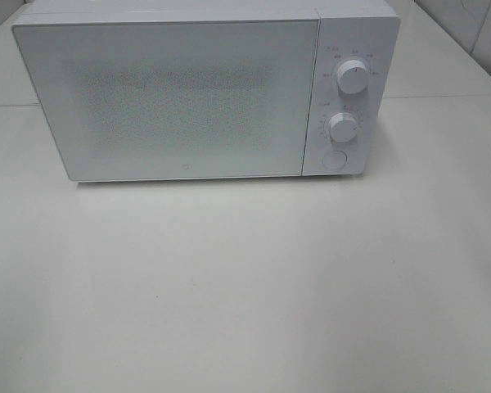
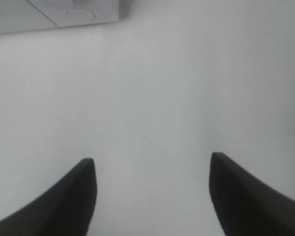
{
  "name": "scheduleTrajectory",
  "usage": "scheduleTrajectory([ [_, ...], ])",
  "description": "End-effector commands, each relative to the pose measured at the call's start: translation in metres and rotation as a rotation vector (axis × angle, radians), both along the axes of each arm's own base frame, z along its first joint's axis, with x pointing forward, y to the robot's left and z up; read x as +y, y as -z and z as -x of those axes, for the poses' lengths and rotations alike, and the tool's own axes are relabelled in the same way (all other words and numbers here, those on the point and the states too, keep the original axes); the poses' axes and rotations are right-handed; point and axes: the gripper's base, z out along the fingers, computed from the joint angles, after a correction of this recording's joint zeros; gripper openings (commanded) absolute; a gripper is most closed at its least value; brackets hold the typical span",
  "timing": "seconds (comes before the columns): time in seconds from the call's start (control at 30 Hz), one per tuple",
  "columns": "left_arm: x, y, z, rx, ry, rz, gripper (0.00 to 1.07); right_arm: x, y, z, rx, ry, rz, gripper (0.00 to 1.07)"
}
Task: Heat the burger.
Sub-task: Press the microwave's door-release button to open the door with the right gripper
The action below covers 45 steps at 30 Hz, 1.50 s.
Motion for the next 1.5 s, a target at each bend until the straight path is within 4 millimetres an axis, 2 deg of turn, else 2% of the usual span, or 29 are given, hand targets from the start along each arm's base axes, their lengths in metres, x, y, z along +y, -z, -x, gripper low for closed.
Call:
scheduleTrajectory([
  [0.03, 0.0, 0.0, 0.003, -0.033, -0.005, 0.016, 0.0, -0.003, 0.001, 0.021, -0.005, -0.01, 0.012, 0.64],
  [0.1, 0.0, 0.0, 0.003, -0.033, -0.005, 0.016, 0.0, -0.003, 0.002, 0.028, -0.005, -0.011, 0.012, 0.64],
  [0.2, 0.0, 0.0, 0.003, -0.033, -0.005, 0.016, 0.0, -0.006, 0.015, 0.073, 0.027, -0.021, 0.017, 0.64],
  [0.3, 0.0, 0.0, 0.003, -0.033, -0.005, 0.016, 0.0, -0.007, 0.018, 0.082, 0.034, -0.024, 0.018, 0.64],
  [0.37, 0.0, 0.0, 0.003, -0.033, -0.005, 0.016, 0.0, -0.008, 0.032, 0.113, 0.038, -0.027, 0.017, 0.64],
  [0.47, 0.0, 0.0, 0.003, -0.033, -0.005, 0.016, 0.0, -0.009, 0.035, 0.12, 0.024, -0.027, 0.017, 0.64],
  [0.53, 0.0, 0.0, 0.003, -0.033, -0.005, 0.016, 0.0, -0.01, 0.043, 0.139, -0.036, -0.028, 0.014, 0.64],
  [0.57, 0.0, 0.0, 0.003, -0.033, -0.005, 0.016, 0.0, -0.01, 0.043, 0.139, -0.036, -0.028, 0.014, 0.64],
  [0.63, 0.0, 0.0, 0.003, -0.033, -0.005, 0.016, 0.0, -0.011, 0.039, 0.156, -0.164, -0.026, 0.006, 0.64],
  [0.83, 0.0, 0.0, 0.003, -0.033, -0.005, 0.016, 0.0, -0.013, 0.038, 0.177, -0.364, -0.02, -0.002, 0.64],
  [1.2, 0.0, 0.0, 0.003, -0.033, -0.005, 0.016, 0.0, -0.015, 0.035, 0.207, -0.558, -0.035, -0.009, 0.64],
  [1.27, 0.0, 0.0, 0.003, -0.033, -0.005, 0.016, 0.0, -0.015, 0.035, 0.207, -0.558, -0.035, -0.009, 0.64],
  [1.33, 0.0, 0.0, 0.003, -0.033, -0.005, 0.016, 0.0, -0.015, 0.036, 0.218, -0.632, -0.04, -0.011, 0.64],
  [1.5, 0.0, 0.0, 0.003, -0.031, -0.005, 0.015, 0.0, -0.015, 0.036, 0.218, -0.633, -0.04, -0.012, 0.62],
])
